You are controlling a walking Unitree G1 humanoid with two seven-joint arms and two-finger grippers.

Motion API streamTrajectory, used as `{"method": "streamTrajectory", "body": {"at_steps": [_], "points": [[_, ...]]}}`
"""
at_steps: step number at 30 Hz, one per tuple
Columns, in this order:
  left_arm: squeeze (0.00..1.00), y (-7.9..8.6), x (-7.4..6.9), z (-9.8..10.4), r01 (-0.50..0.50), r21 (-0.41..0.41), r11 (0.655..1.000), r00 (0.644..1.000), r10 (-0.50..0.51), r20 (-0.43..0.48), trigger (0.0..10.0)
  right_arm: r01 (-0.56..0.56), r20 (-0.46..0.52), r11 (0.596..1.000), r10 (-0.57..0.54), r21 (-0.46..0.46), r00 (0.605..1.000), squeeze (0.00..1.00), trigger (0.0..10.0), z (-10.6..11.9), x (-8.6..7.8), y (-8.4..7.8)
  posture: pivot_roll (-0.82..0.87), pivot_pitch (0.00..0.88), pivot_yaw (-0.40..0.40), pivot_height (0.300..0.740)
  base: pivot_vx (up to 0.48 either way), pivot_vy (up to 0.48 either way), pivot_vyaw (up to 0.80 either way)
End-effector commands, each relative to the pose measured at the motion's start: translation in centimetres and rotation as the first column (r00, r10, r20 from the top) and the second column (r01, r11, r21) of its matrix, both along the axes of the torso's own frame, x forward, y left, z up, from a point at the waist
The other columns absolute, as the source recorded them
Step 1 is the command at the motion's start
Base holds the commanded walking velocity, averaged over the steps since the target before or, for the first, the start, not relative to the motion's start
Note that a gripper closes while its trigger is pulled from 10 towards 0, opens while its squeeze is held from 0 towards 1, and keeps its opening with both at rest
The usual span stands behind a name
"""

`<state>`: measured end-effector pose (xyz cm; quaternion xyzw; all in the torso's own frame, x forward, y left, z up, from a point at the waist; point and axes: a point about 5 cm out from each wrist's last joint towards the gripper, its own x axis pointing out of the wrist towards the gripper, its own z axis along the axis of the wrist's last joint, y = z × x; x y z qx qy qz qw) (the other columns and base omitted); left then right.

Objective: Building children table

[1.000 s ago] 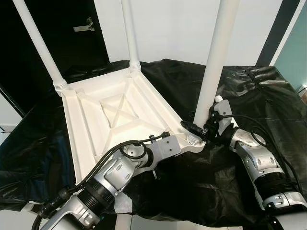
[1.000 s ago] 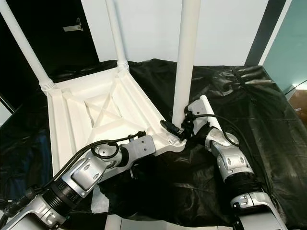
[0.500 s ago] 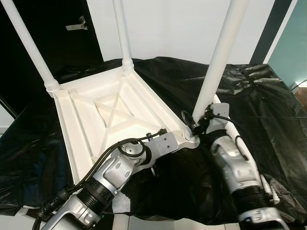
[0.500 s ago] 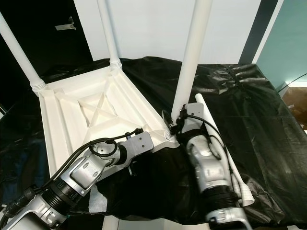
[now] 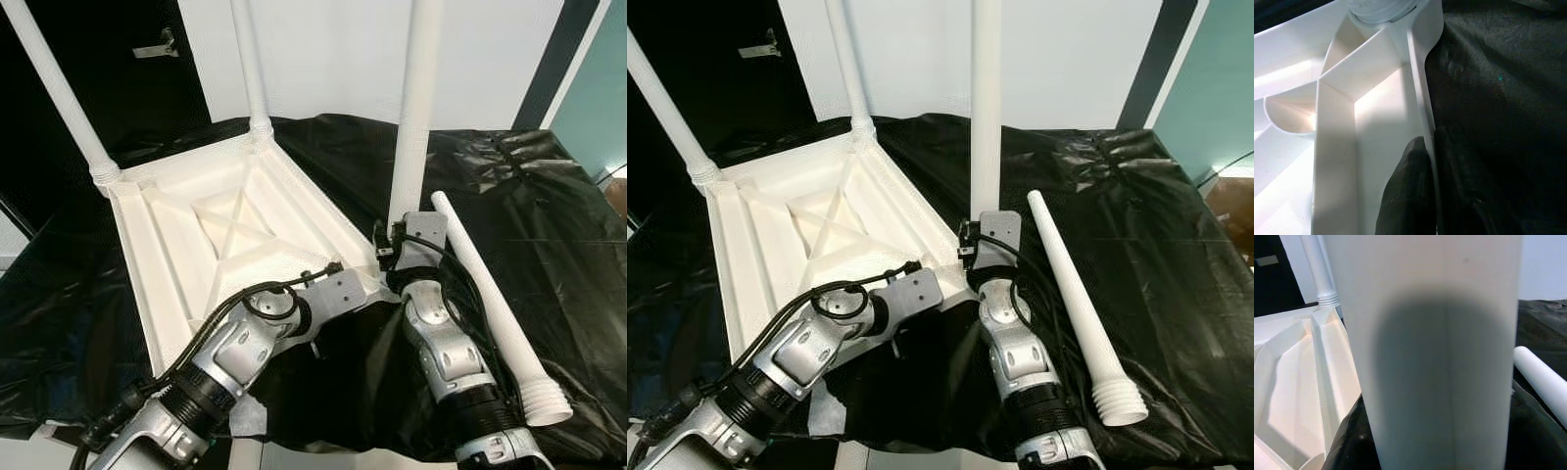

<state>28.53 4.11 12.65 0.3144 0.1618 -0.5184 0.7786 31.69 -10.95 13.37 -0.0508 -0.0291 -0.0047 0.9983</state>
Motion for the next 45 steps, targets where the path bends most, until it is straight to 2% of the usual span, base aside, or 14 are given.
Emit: {"method": "streamTrajectory", "body": {"at_steps": [1,5,7,13,16,19,22,29,34,45], "points": [[0.00,-0.3,0.6,2.4,-0.015,-0.049,0.999,0.989,0.022,0.144,10.0,0.051,-0.230,0.998,-0.059,-0.042,0.971,0.00,10.0,-5.4,-1.6,-1.8,-0.03,0.001,0.014,0.740,0.000,0.000,0.00],[0.00,-0.1,0.8,2.5,-0.023,-0.047,0.999,0.988,0.029,0.149,10.0,0.071,-0.200,0.995,-0.085,-0.075,0.976,0.00,10.0,-6.6,-2.5,-3.3,-0.04,0.001,0.021,0.740,0.000,0.000,0.00],[0.00,0.0,0.9,2.5,-0.023,-0.046,0.999,0.988,0.030,0.150,10.0,0.085,-0.197,0.995,-0.095,-0.061,0.976,0.00,10.0,-7.1,-2.9,-3.9,-0.04,0.000,0.024,0.740,0.000,0.000,0.00],[0.00,0.0,1.0,2.6,-0.021,-0.043,0.999,0.988,0.027,0.154,10.0,0.115,-0.183,0.992,-0.122,-0.050,0.975,0.00,10.0,-7.9,-3.3,-4.8,-0.04,0.000,0.031,0.740,0.000,0.000,0.00],[0.00,0.0,1.0,2.6,-0.014,-0.039,0.999,0.987,0.020,0.157,10.0,0.125,-0.216,0.992,-0.120,0.012,0.969,0.00,10.0,-8.4,-3.1,-5.2,-0.04,0.000,0.035,0.740,0.000,0.000,0.00],[0.00,0.1,1.0,2.6,-0.010,-0.034,0.999,0.987,0.015,0.159,10.0,0.112,-0.251,0.991,-0.091,0.071,0.964,0.00,10.0,-8.4,-2.8,-5.3,-0.04,0.000,0.037,0.740,0.000,0.000,0.00],[0.00,0.1,1.0,2.6,-0.009,-0.033,0.999,0.987,0.014,0.160,10.0,0.110,-0.259,0.990,-0.083,0.091,0.962,0.00,10.0,-8.4,-2.7,-5.2,-0.04,0.000,0.035,0.740,0.000,0.000,0.00],[0.00,0.0,1.0,2.6,-0.006,-0.033,0.999,0.987,0.011,0.162,10.0,0.114,-0.232,0.991,-0.095,0.070,0.968,0.00,10.0,-8.0,-2.6,-4.9,-0.04,0.000,0.033,0.740,0.000,0.000,0.00],[0.00,-0.1,1.0,2.7,-0.008,-0.036,0.999,0.986,0.013,0.164,10.0,0.091,-0.190,0.996,-0.089,0.003,0.978,0.00,10.0,-8.0,-2.7,-4.1,-0.04,0.000,0.030,0.740,0.000,0.000,0.00],[0.00,-0.2,1.1,2.7,-0.009,-0.036,0.999,0.986,0.014,0.164,10.0,0.097,-0.198,0.995,-0.090,0.025,0.976,0.00,10.0,-8.2,-3.0,-4.3,-0.05,0.000,0.031,0.740,0.000,0.000,0.00]]}}
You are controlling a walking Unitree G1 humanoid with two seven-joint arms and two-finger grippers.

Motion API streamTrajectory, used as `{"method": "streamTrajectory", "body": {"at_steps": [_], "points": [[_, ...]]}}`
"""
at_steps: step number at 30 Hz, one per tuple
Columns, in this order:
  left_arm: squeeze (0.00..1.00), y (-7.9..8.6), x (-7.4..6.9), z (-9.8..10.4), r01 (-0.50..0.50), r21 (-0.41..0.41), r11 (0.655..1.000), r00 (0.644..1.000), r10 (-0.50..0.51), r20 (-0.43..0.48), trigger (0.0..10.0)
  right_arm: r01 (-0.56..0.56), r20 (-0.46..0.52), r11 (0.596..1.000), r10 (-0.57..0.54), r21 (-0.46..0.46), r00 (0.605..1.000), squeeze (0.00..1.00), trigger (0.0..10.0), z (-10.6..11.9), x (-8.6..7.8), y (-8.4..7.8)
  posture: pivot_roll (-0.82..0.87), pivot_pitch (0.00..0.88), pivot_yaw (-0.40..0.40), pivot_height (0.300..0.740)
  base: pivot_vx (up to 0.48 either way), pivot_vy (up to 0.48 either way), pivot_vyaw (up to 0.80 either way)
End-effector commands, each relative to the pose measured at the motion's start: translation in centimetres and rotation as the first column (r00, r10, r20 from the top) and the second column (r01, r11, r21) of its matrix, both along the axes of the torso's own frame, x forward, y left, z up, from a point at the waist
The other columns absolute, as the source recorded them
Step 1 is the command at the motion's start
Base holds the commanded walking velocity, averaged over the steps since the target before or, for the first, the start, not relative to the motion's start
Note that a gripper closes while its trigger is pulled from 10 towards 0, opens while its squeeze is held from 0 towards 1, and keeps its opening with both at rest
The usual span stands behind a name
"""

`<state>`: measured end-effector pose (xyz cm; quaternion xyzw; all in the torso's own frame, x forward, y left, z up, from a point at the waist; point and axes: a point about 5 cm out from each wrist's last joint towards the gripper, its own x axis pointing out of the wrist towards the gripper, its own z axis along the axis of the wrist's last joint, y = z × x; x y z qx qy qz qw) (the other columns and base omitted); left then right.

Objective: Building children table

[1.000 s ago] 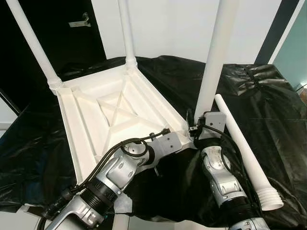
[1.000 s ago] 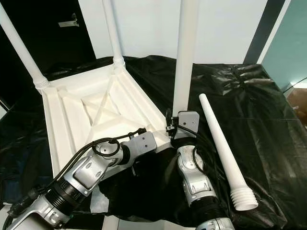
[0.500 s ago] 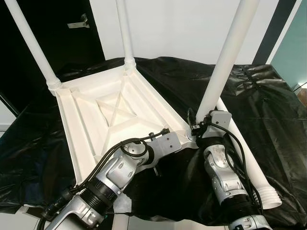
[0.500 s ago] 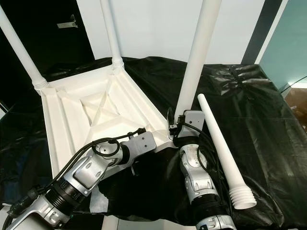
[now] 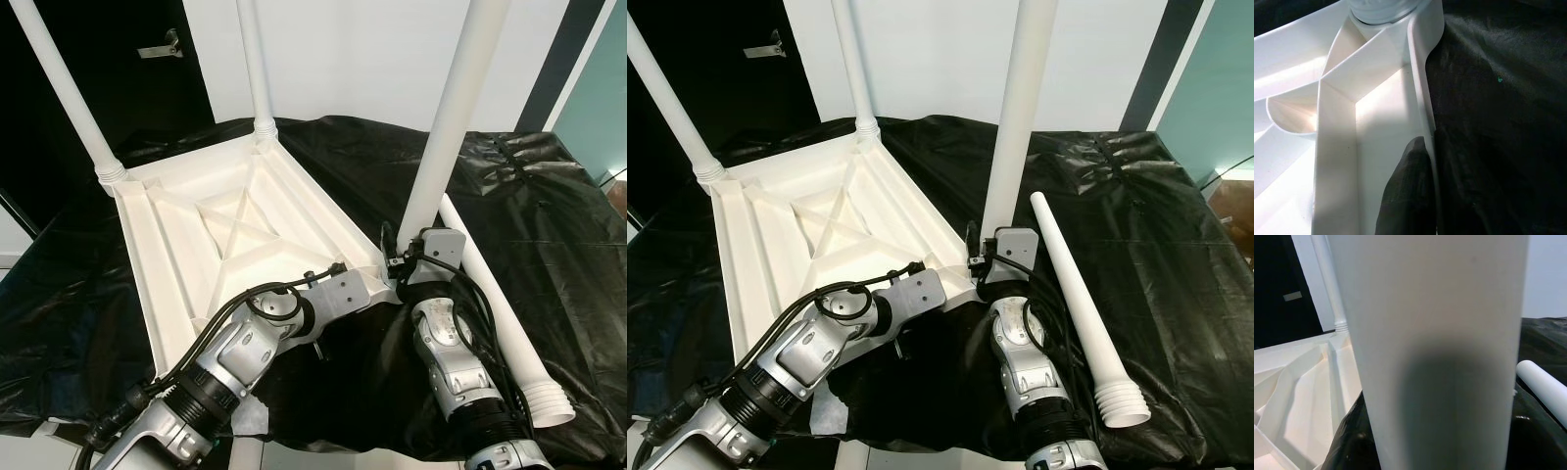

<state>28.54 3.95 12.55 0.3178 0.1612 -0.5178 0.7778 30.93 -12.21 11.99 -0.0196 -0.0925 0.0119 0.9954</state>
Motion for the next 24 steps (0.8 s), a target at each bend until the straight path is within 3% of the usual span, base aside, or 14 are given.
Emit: {"method": "streamTrajectory", "body": {"at_steps": [1,9,10,11,19,20,21,22,23,24], "points": [[0.00,0.0,1.0,2.8,-0.009,-0.042,0.999,0.987,0.016,0.159,10.0,0.123,-0.316,0.991,-0.130,-0.042,0.940,0.00,10.0,-6.7,-2.2,-3.1,-0.05,0.000,0.031,0.740,0.000,0.000,0.00],[0.00,-0.2,1.0,2.8,-0.005,-0.045,0.999,0.987,0.012,0.159,10.0,0.113,-0.276,0.992,-0.123,-0.052,0.953,0.00,10.0,-5.9,-2.0,-3.3,-0.05,0.000,0.029,0.740,0.000,0.000,0.00],[0.00,-0.3,1.0,2.8,-0.004,-0.046,0.999,0.987,0.012,0.159,10.0,0.100,-0.254,0.994,-0.109,-0.049,0.961,0.89,10.0,-5.5,-1.9,-3.6,-0.05,0.000,0.028,0.740,0.000,0.000,0.00],[0.00,-0.3,1.0,2.8,-0.004,-0.047,0.999,0.987,0.011,0.159,10.0,0.083,-0.236,0.995,-0.093,-0.050,0.967,1.00,10.0,-5.2,-1.8,-3.8,-0.05,0.000,0.028,0.740,0.000,0.000,0.00],[0.00,-0.5,1.0,2.8,-0.002,-0.052,0.999,0.987,0.010,0.158,10.0,-0.011,-0.158,0.998,0.002,-0.056,0.988,1.00,10.0,-3.2,-1.3,-4.5,-0.06,0.000,0.023,0.740,0.000,0.000,0.00],[0.00,-0.6,1.0,2.8,-0.002,-0.054,0.999,0.987,0.010,0.158,10.0,-0.055,-0.140,0.997,0.046,-0.062,0.989,0.79,10.0,-2.5,-1.0,-4.7,-0.06,0.000,0.022,0.740,0.000,0.000,0.00],[0.00,-0.6,1.0,2.8,-0.002,-0.054,0.999,0.987,0.010,0.158,10.0,-0.055,-0.140,0.997,0.046,-0.062,0.989,0.79,10.0,-2.5,-1.0,-4.7,-0.06,0.000,0.022,0.740,0.000,0.000,0.00],[0.00,-0.6,1.0,2.9,-0.002,-0.056,0.998,0.987,0.011,0.158,10.0,-0.087,-0.130,0.994,0.077,-0.072,0.989,0.12,10.0,-2.0,-0.8,-4.9,-0.06,0.000,0.022,0.740,0.000,0.000,0.00],[0.00,-0.7,1.0,2.9,-0.002,-0.057,0.998,0.987,0.011,0.159,10.0,-0.132,-0.121,0.988,0.122,-0.077,0.985,0.00,10.0,-1.4,-0.5,-5.0,-0.07,0.000,0.021,0.740,0.000,0.000,0.00],[0.00,-0.7,1.0,2.9,-0.002,-0.057,0.998,0.987,0.011,0.159,10.0,-0.132,-0.121,0.988,0.122,-0.077,0.985,0.00,10.0,-1.4,-0.5,-5.0,-0.07,0.000,0.021,0.740,0.000,0.000,0.00]]}}
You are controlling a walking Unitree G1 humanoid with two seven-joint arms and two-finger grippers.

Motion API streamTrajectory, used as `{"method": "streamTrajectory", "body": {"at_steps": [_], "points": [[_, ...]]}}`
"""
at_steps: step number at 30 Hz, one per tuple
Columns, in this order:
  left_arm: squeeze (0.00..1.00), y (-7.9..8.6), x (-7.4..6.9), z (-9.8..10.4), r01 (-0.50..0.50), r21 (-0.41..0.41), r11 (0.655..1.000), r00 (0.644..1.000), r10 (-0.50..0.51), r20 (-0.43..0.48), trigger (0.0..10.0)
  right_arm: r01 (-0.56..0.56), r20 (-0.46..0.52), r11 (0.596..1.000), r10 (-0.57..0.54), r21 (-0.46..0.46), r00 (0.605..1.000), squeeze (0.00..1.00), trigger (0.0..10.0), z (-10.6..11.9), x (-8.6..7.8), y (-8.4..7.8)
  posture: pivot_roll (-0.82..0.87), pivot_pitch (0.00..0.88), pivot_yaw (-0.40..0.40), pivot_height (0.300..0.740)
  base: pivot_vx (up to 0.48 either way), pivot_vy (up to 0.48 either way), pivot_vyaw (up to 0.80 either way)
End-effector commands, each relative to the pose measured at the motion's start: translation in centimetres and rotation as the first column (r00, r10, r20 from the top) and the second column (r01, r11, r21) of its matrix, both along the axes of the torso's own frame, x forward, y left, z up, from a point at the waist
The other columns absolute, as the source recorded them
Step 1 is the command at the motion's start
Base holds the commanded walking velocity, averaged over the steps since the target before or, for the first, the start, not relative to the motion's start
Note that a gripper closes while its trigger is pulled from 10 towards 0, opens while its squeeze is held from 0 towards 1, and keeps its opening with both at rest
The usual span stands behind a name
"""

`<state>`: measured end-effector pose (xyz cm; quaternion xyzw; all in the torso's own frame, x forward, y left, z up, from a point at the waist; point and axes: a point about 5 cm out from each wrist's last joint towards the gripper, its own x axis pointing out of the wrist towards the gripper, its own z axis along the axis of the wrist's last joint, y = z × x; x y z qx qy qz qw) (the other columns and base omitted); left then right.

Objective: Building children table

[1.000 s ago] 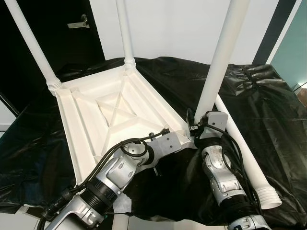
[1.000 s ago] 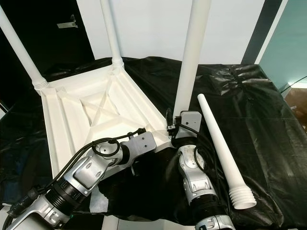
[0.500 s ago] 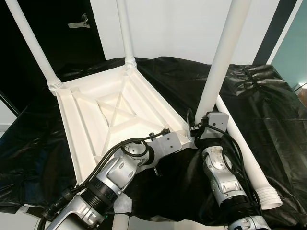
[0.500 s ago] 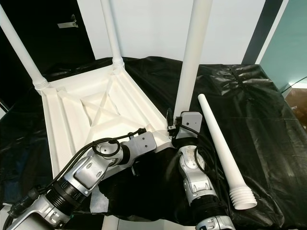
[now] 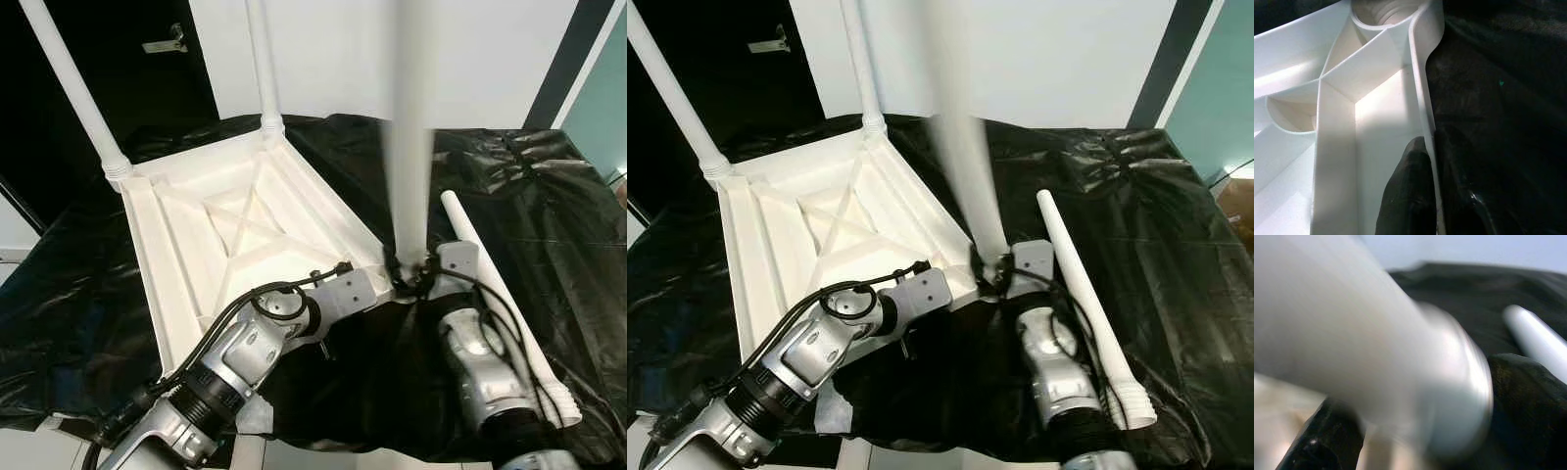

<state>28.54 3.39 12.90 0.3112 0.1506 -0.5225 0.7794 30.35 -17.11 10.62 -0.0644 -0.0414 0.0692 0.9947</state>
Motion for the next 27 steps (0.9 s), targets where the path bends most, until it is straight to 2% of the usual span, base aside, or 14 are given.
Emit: {"method": "streamTrajectory", "body": {"at_steps": [1,2,3,4,10,13,14,16,17,18,19,20,23,27], "points": [[0.00,-0.1,1.1,2.5,-0.016,-0.035,0.999,0.988,0.021,0.151,10.0,-0.022,-0.016,1.000,0.022,0.017,1.000,0.00,10.0,0.0,0.1,-0.1,-0.07,0.000,0.021,0.740,0.000,0.000,0.00],[0.00,-0.1,1.1,2.5,-0.017,-0.037,0.999,0.988,0.022,0.152,10.0,-0.067,-0.022,0.998,0.068,0.007,0.997,0.00,4.4,0.3,0.3,-0.3,-0.07,0.000,0.022,0.740,0.000,0.000,0.00],[0.00,-0.1,1.1,2.5,-0.017,-0.037,0.999,0.988,0.022,0.152,10.0,-0.067,-0.022,0.998,0.068,0.007,0.997,0.00,4.4,0.3,0.3,-0.3,-0.07,0.000,0.022,0.740,0.000,0.000,0.00],[0.00,-0.1,1.1,2.5,-0.017,-0.038,0.999,0.988,0.023,0.153,10.0,-0.102,-0.035,0.995,0.102,-0.009,0.994,0.00,0.0,0.7,0.7,-0.7,-0.07,0.000,0.019,0.740,0.000,0.000,0.00],[0.00,-0.1,1.2,2.6,-0.020,-0.040,0.999,0.988,0.026,0.155,10.0,-0.132,-0.043,0.990,0.130,-0.045,0.991,0.00,0.0,1.2,1.3,-1.6,-0.07,0.000,0.015,0.740,0.000,0.000,0.00],[0.00,0.1,1.1,2.5,-0.029,-0.041,0.999,0.989,0.034,0.146,10.0,-0.087,-0.097,0.996,0.088,0.019,0.991,0.00,10.0,0.6,1.4,-2.0,-0.06,0.000,0.024,0.740,0.000,0.000,0.00],[0.00,0.1,1.1,2.5,-0.029,-0.041,0.999,0.989,0.034,0.146,10.0,-0.087,-0.097,0.996,0.088,0.019,0.991,0.00,10.0,0.6,1.4,-2.0,-0.06,0.000,0.024,0.740,0.000,0.000,0.00],[0.00,-0.3,0.8,2.7,-0.042,-0.069,0.997,0.991,0.051,0.125,10.0,-0.042,-0.137,0.988,0.063,0.152,0.988,0.00,10.0,0.4,1.5,-1.8,-0.06,0.000,0.034,0.740,0.000,0.000,0.00],[0.00,-0.3,0.8,2.7,-0.042,-0.069,0.997,0.991,0.051,0.125,10.0,-0.042,-0.137,0.988,0.063,0.152,0.988,0.00,10.0,0.4,1.5,-1.8,-0.06,0.000,0.034,0.740,0.000,0.000,0.00],[0.00,-0.9,0.6,2.7,-0.049,-0.092,0.995,0.992,0.059,0.111,10.0,-0.006,-0.151,0.962,0.048,0.273,0.987,0.00,10.0,0.5,1.5,-1.6,-0.06,0.000,0.036,0.740,0.000,0.000,0.00],[0.00,-0.9,0.6,2.7,-0.049,-0.092,0.995,0.992,0.059,0.111,10.0,-0.006,-0.151,0.962,0.048,0.273,0.987,0.00,10.0,0.5,1.5,-1.6,-0.06,0.000,0.036,0.740,0.000,0.000,0.00],[0.00,-1.4,0.1,2.5,-0.047,-0.107,0.993,0.994,0.058,0.093,10.0,0.025,-0.161,0.940,0.032,0.340,0.986,0.00,10.0,0.5,1.5,-1.4,-0.06,0.000,0.044,0.740,0.000,0.000,0.00],[0.00,-2.0,-0.3,2.4,-0.041,-0.124,0.991,0.995,0.052,0.091,10.0,0.048,-0.170,0.927,0.018,0.372,0.985,0.00,10.0,0.3,1.4,-1.2,-0.06,0.000,0.047,0.740,0.000,0.000,0.00],[0.00,-2.2,-0.4,2.3,-0.053,-0.146,0.988,0.995,0.063,0.070,10.0,0.077,-0.191,0.939,-0.012,0.336,0.982,0.00,10.0,-0.2,1.2,-1.0,-0.06,0.000,0.049,0.740,0.000,0.000,0.00]]}}
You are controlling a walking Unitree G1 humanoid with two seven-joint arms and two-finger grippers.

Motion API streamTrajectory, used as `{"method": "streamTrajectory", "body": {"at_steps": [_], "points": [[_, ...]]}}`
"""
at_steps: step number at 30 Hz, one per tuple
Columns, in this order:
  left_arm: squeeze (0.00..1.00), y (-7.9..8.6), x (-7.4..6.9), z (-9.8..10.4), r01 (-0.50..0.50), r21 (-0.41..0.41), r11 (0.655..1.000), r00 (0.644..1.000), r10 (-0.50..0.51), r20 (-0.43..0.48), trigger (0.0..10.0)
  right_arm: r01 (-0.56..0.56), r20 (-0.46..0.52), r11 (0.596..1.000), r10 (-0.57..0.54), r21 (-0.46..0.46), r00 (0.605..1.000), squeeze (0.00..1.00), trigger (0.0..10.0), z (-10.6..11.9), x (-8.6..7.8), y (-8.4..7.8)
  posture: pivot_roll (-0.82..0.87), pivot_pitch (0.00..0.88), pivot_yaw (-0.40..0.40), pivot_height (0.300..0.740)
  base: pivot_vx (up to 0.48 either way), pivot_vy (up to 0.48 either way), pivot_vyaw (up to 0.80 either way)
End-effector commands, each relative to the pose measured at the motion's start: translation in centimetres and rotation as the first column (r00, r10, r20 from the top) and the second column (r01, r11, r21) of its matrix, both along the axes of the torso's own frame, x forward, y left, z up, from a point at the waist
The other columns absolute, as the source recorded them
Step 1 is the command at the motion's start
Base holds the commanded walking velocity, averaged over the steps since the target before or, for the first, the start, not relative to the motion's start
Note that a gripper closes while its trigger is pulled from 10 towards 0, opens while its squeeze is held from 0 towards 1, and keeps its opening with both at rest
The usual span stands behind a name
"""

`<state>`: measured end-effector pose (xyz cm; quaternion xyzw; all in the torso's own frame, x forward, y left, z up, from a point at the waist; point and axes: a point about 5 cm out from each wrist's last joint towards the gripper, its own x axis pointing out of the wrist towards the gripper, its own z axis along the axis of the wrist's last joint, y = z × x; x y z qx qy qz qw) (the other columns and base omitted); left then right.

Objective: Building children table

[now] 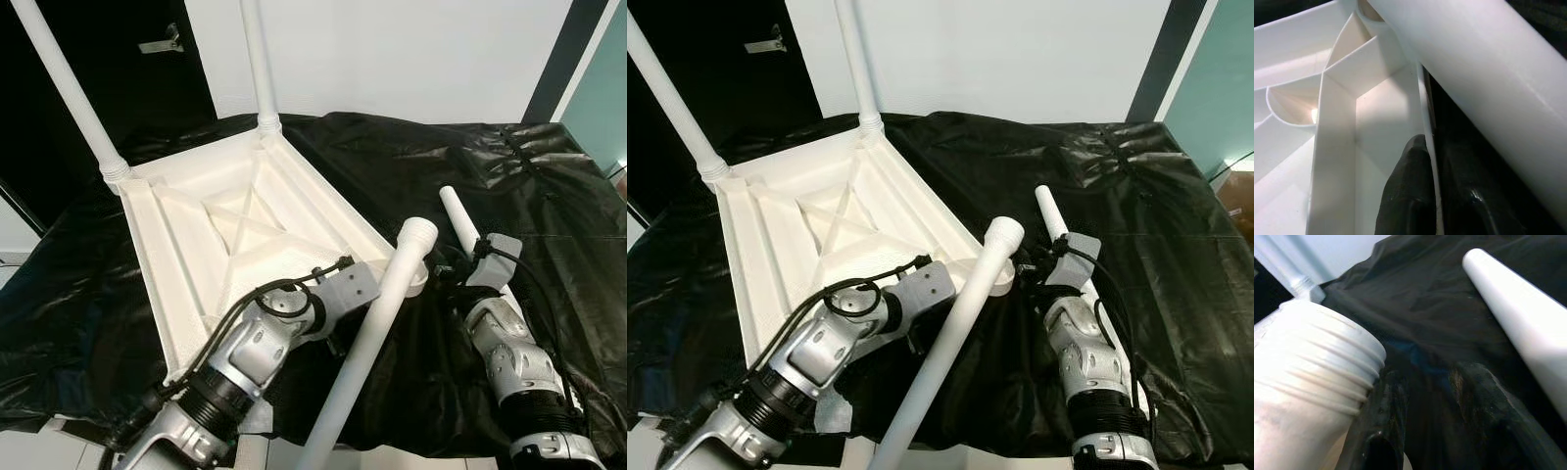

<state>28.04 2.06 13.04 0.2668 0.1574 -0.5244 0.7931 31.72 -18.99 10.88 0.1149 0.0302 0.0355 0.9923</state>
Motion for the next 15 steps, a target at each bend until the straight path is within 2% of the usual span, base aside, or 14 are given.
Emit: {"method": "streamTrajectory", "body": {"at_steps": [1,2,4,5,7,8,9,10,14,15], "points": [[0.00,-0.7,0.1,2.2,-0.028,-0.073,0.997,0.991,0.038,0.126,10.0,-0.019,-0.027,1.000,0.018,-0.021,0.999,0.00,10.0,-0.7,-0.2,0.9,-0.06,0.000,0.049,0.740,0.000,0.000,0.00],[1.00,0.0,0.7,2.5,-0.040,-0.076,0.996,0.991,0.049,0.121,10.0,-0.008,-0.033,1.000,0.007,-0.029,0.999,0.49,10.0,-0.8,-0.2,0.7,-0.06,0.000,0.047,0.740,0.000,0.000,0.00],[1.00,0.0,0.7,2.5,-0.040,-0.076,0.996,0.991,0.049,0.121,10.0,-0.008,-0.033,1.000,0.007,-0.029,0.999,0.49,10.0,-0.8,-0.2,0.7,-0.06,0.000,0.047,0.740,0.000,0.000,0.00],[1.00,0.6,1.3,2.8,-0.056,-0.071,0.996,0.988,0.065,0.137,10.0,0.008,-0.034,1.000,-0.008,-0.028,0.999,0.77,10.0,-0.8,-0.1,0.4,-0.06,0.000,0.047,0.740,0.000,0.000,0.00],[1.00,1.6,2.3,3.3,-0.099,-0.061,0.993,0.979,0.108,0.172,10.0,0.030,-0.038,0.999,-0.031,-0.028,0.999,0.79,10.0,-0.7,0.0,0.1,-0.06,0.000,0.050,0.740,0.000,0.000,0.00],[1.00,1.6,2.3,3.3,-0.099,-0.061,0.993,0.979,0.108,0.172,10.0,0.030,-0.038,0.999,-0.031,-0.028,0.999,0.79,10.0,-0.7,0.0,0.1,-0.06,0.000,0.050,0.740,0.000,0.000,0.00],[0.79,1.7,2.6,3.5,-0.112,-0.060,0.992,0.975,0.122,0.185,10.0,0.035,-0.037,0.999,-0.036,-0.032,0.999,0.78,10.0,-0.6,0.1,0.0,-0.06,0.000,0.050,0.740,0.000,0.000,0.00],[0.00,1.9,2.8,3.5,-0.127,-0.060,0.990,0.971,0.137,0.195,10.0,0.038,-0.034,0.999,-0.039,-0.034,0.999,0.76,10.0,-0.6,0.1,-0.1,-0.06,0.000,0.051,0.740,0.000,0.000,0.00],[0.00,2.1,3.0,3.6,-0.144,-0.056,0.988,0.967,0.153,0.205,10.0,0.042,-0.038,0.998,-0.044,-0.038,0.998,0.75,10.0,-0.3,0.1,-0.2,-0.06,0.000,0.051,0.740,0.000,0.000,0.00],[0.00,2.3,3.2,3.7,-0.153,-0.053,0.987,0.964,0.161,0.212,10.0,0.050,-0.041,0.998,-0.051,-0.042,0.998,0.64,10.0,-0.3,0.0,-0.2,-0.06,0.000,0.051,0.740,0.000,0.000,0.00]]}}
